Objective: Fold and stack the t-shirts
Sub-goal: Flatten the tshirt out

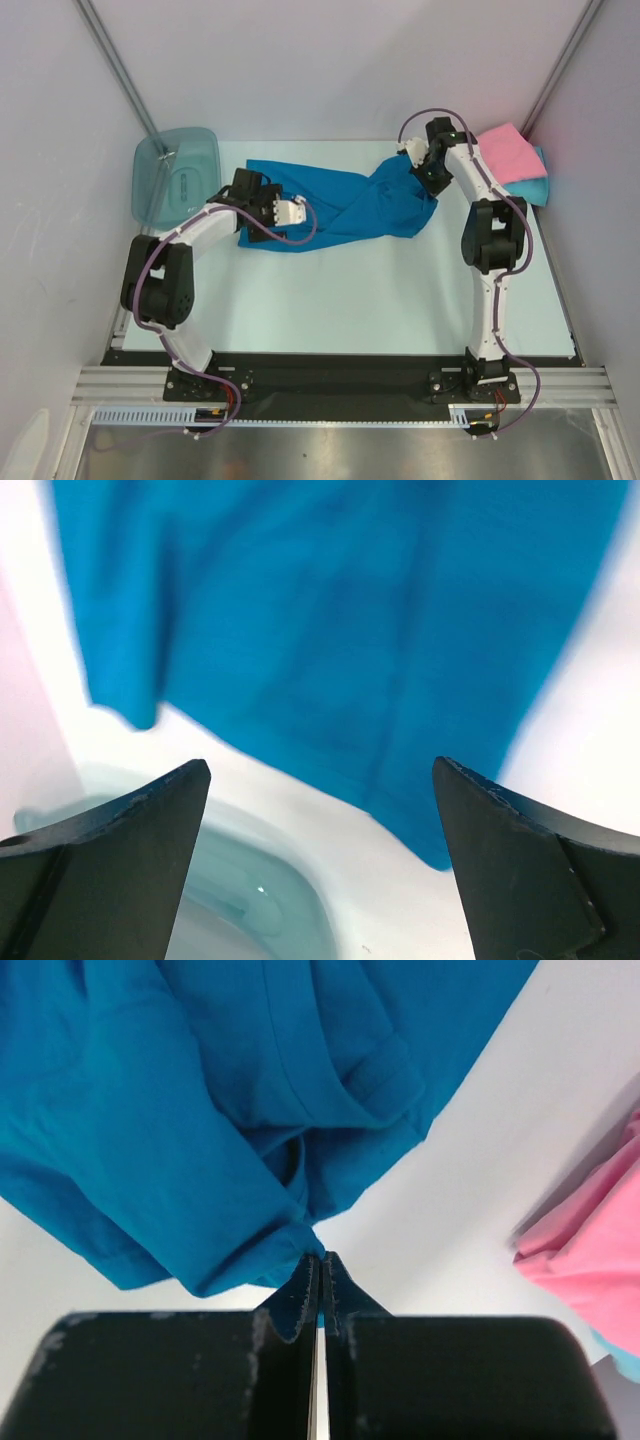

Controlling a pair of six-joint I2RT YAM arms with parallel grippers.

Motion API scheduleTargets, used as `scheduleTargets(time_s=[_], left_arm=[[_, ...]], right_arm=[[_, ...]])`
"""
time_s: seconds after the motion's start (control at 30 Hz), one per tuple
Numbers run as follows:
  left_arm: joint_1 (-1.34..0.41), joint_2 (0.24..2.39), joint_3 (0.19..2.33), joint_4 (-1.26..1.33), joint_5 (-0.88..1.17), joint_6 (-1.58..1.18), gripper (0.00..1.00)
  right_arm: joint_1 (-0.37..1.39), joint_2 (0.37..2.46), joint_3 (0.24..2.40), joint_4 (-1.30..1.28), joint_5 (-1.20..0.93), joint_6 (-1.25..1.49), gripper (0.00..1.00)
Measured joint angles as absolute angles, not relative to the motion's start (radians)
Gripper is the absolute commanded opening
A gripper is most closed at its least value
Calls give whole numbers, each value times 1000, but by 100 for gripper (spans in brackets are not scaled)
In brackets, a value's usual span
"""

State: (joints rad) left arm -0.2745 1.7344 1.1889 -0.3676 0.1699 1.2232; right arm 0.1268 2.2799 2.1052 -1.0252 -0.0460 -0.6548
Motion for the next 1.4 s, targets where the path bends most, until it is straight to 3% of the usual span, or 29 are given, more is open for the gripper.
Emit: scheduleTargets(time_s=[0.17,0.33,0.43,0.73,1.27,1.37,1.4], left_arm=[[-244,1802,1246,-570,252,1396,100],[-197,2188,1911,-985,356,1368,100],[-187,2349,2191,-1056,365,1285,100],[-178,2339,2070,-1274,370,1255,100],[-83,2324,1973,-1306,287,1245,90],[-80,2324,1964,-1308,279,1260,76],[-80,2324,1964,-1307,274,1265,64]], right_arm=[[153,2282,2134,-1013,-33,-659,0],[171,2282,2135,-1012,-28,-659,0],[178,2282,2134,-1011,-22,-659,0],[182,2282,2124,-1010,16,-667,0],[235,2282,2108,-996,46,-692,0],[239,2282,2108,-996,46,-693,0],[239,2282,2108,-996,48,-693,0]])
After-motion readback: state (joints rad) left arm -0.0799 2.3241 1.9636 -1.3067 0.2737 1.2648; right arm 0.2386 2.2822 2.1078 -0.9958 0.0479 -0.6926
